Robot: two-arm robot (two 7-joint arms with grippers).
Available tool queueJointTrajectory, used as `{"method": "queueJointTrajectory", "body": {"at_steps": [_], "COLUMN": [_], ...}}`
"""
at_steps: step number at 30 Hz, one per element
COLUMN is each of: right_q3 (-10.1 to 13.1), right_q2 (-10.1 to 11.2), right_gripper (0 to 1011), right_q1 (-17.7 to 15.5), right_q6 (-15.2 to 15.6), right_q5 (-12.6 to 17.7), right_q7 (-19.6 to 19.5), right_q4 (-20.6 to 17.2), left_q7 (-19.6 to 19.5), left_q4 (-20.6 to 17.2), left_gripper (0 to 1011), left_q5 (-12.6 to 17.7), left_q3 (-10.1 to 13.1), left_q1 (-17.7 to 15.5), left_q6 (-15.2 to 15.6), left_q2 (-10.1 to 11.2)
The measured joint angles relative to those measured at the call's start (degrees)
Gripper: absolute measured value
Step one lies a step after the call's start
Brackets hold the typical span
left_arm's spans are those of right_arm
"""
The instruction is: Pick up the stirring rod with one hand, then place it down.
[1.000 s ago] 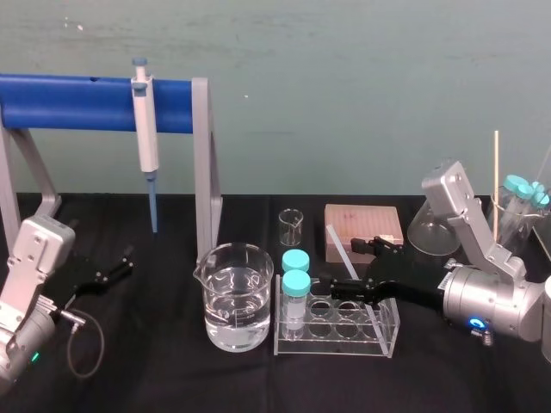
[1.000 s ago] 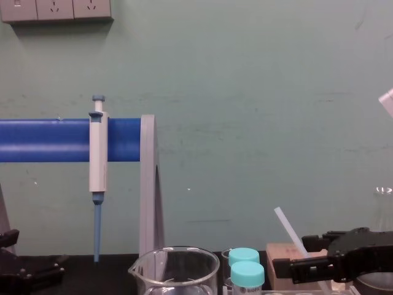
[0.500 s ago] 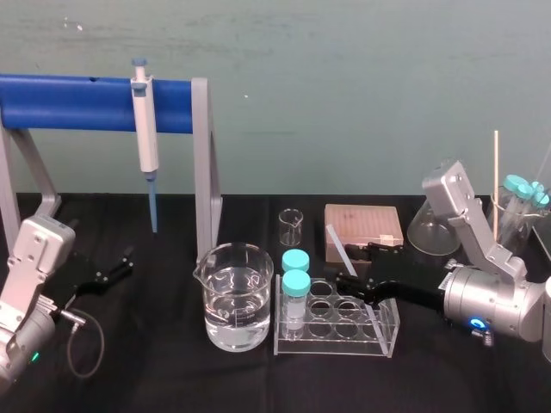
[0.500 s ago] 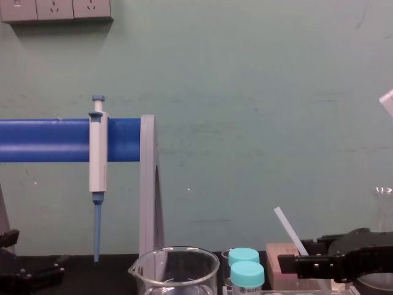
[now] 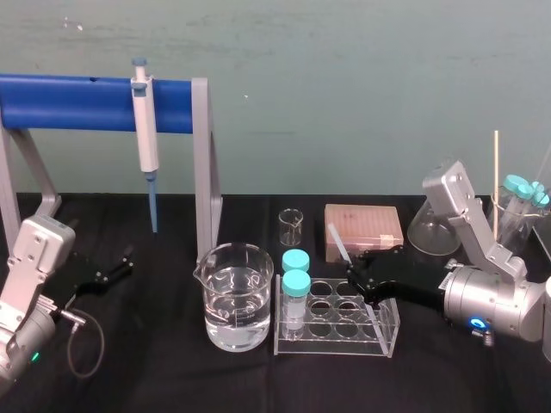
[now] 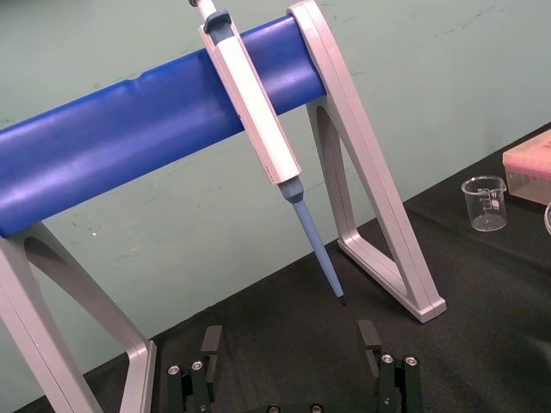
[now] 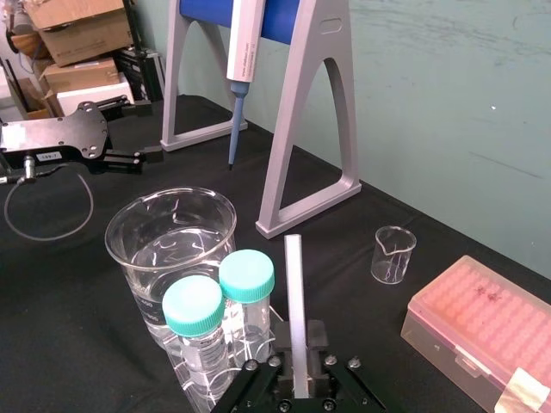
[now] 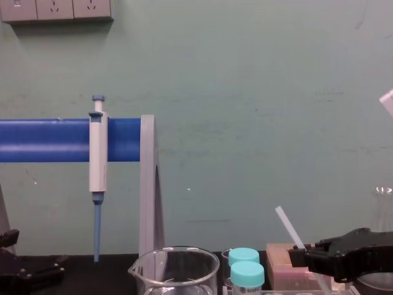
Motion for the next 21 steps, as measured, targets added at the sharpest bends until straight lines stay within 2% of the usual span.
{"method": "queueJointTrajectory", "body": {"at_steps": [3,8,11,15,18,21], "right_q3": [0.0,0.1,0.86,2.39,3.87,4.78], "right_q2": [0.0,-0.03,-0.37,-0.86,-0.97,-0.93], "right_gripper": [71,70,70,70,70,70], "right_q1": [0.0,-0.08,-0.99,-3.15,-6.03,-7.83], "right_q6": [0.01,-0.12,-2.13,-7.24,-13.66,-16.93], "right_q5": [0.0,0.0,0.18,-0.04,-1.77,-2.51], "right_q7": [-0.02,-0.06,-0.32,-1.14,-2.37,-3.0], "right_q4": [0.0,0.0,-0.23,-1.06,-2.28,-2.96], "left_q7": [0.0,0.0,0.0,0.0,0.0,0.0], "left_q4": [0.0,0.0,0.0,0.0,0.0,0.0], "left_gripper": [1000,1000,1000,1000,1000,1000], "left_q5": [0.0,0.0,0.0,0.0,0.0,0.0], "left_q3": [0.0,0.0,0.0,0.0,0.0,0.0], "left_q1": [0.0,0.0,0.0,0.0,0.0,0.0], "left_q6": [0.0,0.0,0.0,0.0,0.0,0.0], "left_q2": [0.0,0.0,0.0,0.0,0.0,0.0]}}
